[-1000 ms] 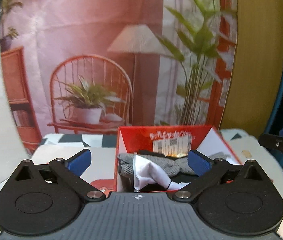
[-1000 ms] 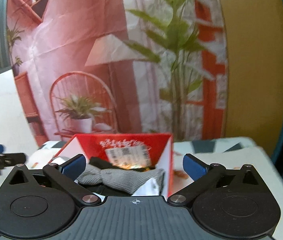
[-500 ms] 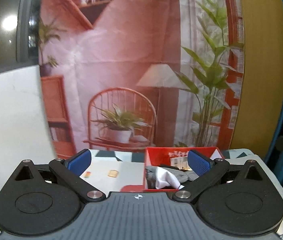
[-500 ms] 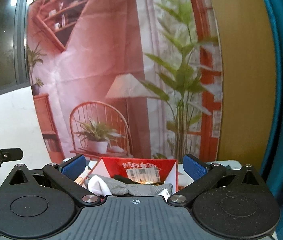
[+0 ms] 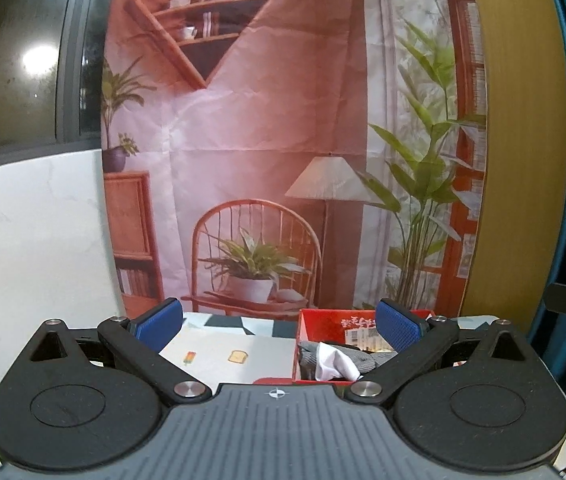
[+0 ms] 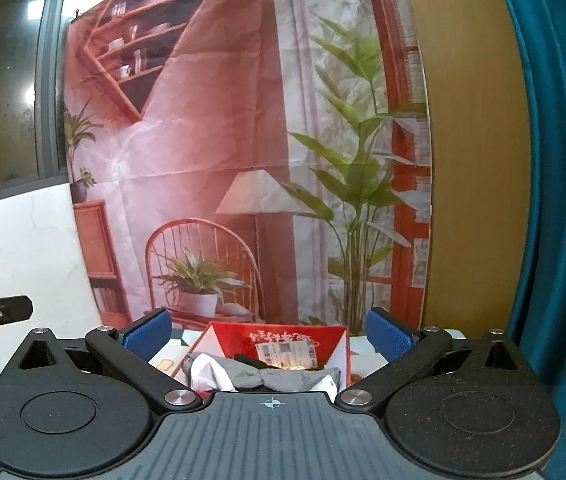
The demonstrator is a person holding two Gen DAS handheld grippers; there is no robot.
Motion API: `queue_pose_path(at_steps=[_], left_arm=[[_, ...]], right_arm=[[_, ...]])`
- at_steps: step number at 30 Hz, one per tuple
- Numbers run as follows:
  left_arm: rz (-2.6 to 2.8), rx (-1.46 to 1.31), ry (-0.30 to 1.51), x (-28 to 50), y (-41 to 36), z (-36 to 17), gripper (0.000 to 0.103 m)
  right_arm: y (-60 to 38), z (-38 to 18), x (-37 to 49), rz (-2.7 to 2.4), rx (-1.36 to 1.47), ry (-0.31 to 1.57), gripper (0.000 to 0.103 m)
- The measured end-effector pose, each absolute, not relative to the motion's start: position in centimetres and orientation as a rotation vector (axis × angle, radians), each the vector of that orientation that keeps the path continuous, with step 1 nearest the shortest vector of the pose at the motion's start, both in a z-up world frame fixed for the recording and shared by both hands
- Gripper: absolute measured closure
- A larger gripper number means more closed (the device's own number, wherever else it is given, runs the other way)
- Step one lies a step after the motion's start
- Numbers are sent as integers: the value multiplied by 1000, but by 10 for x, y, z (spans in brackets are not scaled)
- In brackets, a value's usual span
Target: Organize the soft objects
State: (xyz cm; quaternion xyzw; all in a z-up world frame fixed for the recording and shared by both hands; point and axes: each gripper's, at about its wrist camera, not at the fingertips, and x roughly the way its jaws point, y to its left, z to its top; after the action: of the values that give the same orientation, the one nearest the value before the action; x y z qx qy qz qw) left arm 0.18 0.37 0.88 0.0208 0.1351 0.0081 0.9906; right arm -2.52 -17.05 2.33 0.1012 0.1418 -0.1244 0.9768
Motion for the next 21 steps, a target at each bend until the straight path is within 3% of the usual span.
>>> queue_pose_path(at_steps=[21], left_arm=[[7,21,278,-3,9,6,0]], right_arm=[[-171,25,-28,-247,202,294,0]])
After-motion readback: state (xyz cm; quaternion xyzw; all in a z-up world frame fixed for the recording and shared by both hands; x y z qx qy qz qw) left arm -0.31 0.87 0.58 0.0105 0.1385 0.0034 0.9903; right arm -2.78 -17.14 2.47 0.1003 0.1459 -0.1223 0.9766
